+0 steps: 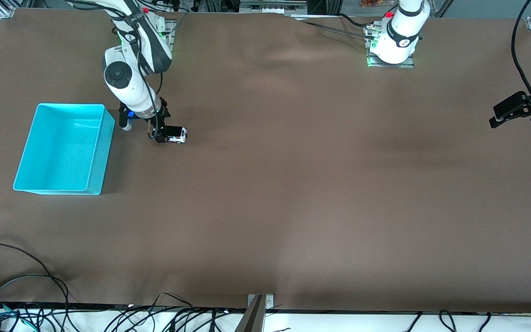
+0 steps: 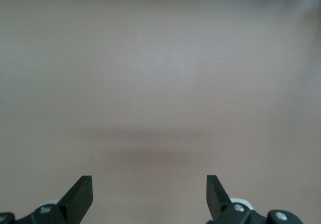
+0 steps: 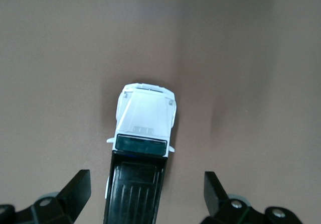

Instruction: Wind and store white jeep toy

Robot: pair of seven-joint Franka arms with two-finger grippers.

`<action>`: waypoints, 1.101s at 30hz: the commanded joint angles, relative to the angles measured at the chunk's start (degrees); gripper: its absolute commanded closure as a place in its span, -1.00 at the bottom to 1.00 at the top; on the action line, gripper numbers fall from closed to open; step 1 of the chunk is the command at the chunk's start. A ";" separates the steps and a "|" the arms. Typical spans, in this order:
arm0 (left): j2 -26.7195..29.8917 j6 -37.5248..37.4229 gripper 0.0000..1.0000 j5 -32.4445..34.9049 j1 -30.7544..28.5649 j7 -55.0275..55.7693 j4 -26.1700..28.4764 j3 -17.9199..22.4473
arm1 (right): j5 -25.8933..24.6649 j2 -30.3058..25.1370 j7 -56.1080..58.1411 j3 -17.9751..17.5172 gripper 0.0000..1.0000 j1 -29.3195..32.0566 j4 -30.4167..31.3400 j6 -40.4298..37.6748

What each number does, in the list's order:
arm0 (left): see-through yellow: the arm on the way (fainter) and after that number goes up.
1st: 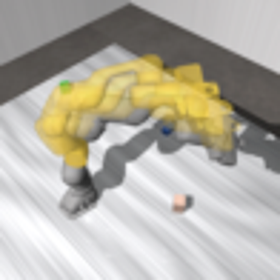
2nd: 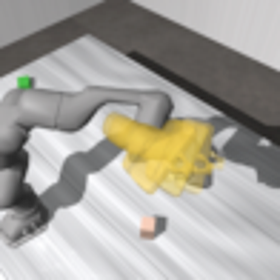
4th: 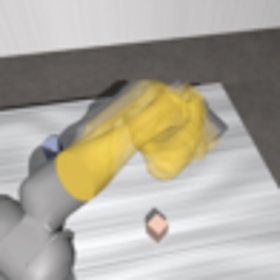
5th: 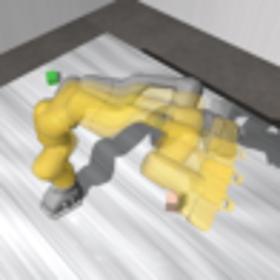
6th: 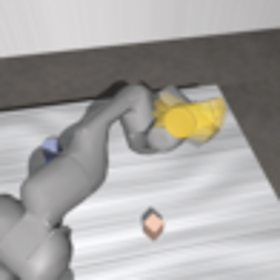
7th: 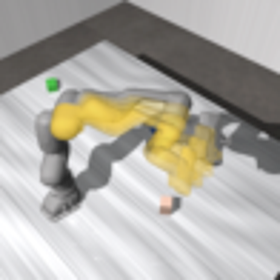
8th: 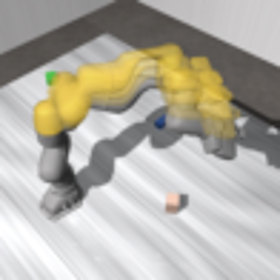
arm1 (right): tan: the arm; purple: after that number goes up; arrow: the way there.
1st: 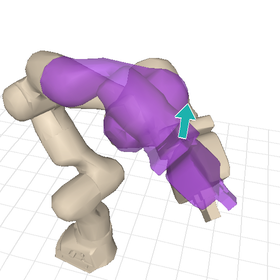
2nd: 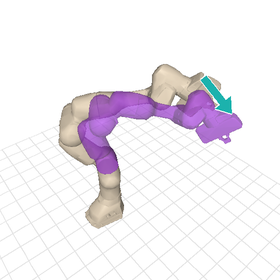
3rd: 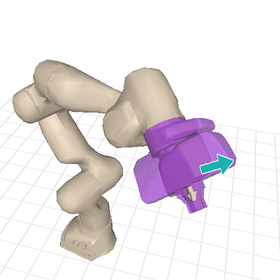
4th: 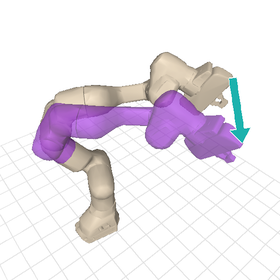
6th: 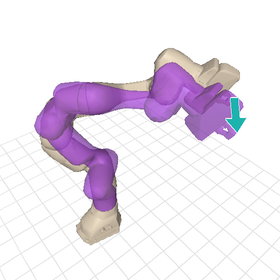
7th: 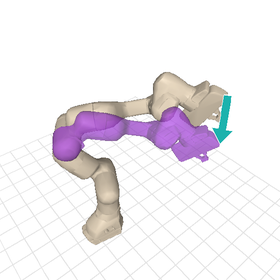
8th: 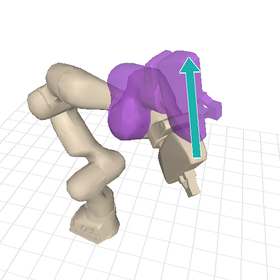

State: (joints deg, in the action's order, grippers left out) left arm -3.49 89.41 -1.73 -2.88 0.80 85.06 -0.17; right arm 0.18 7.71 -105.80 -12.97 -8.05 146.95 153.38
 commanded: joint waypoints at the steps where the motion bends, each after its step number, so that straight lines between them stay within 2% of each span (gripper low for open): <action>1: 0.15 -0.20 -1.00 -1.70 0.24 -1.07 -0.77 0.43 | -0.36 1.95 -1.43 0.05 -1.00 -0.83 0.61 3.16; 13: 0.15 -0.20 -1.00 -1.70 0.24 -1.07 -0.77 0.52 | -0.27 4.24 -1.34 0.14 -1.00 -1.71 0.44 4.65; 14: 0.15 -0.20 -1.00 -1.70 0.24 -1.07 -0.77 0.52 | -0.36 4.24 -1.43 0.05 -0.79 -1.71 0.44 4.65; 15: 0.15 -0.20 -1.00 -1.70 0.24 -1.07 -0.77 0.52 | -0.27 4.24 -1.43 0.14 -0.39 -1.62 0.44 4.56; 16: 0.15 -0.20 -1.00 -1.70 0.24 -1.07 -0.77 0.52 | -0.27 4.15 -1.52 0.14 0.17 -1.62 0.44 4.56; 17: 0.15 -0.20 -1.00 -1.70 0.24 -1.07 -0.77 0.52 | -0.27 4.15 -1.52 0.14 0.49 -1.71 0.44 4.56; 18: 0.15 -0.20 -1.00 -1.70 0.24 -1.07 -0.77 0.52 | -0.27 4.06 -1.52 0.14 0.67 -1.62 0.44 4.56; 19: 0.15 -0.20 -1.00 -1.70 0.24 -1.07 -0.77 0.52 | -0.27 4.06 -1.69 0.14 0.94 -1.62 0.35 4.56; 20: 0.15 -0.20 -1.00 -1.70 0.24 -1.07 -0.77 0.52 | -0.27 3.98 -1.96 0.14 1.00 -1.71 0.35 4.48; 27: 0.15 -0.20 -1.00 -1.70 0.24 -1.07 -0.77 0.52 | -0.36 1.96 -4.33 0.23 1.00 -1.62 0.18 4.04; 33: 0.15 -0.20 -1.00 -1.70 0.24 -1.07 -0.77 0.52 | -0.53 -2.35 -4.07 0.23 1.00 -1.62 -0.35 -1.14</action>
State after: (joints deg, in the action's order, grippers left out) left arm -3.49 89.41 -1.73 -2.87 0.81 85.05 -0.16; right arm 0.18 10.45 -108.36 -12.95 -9.18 146.54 156.68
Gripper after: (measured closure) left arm 0.000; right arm 0.485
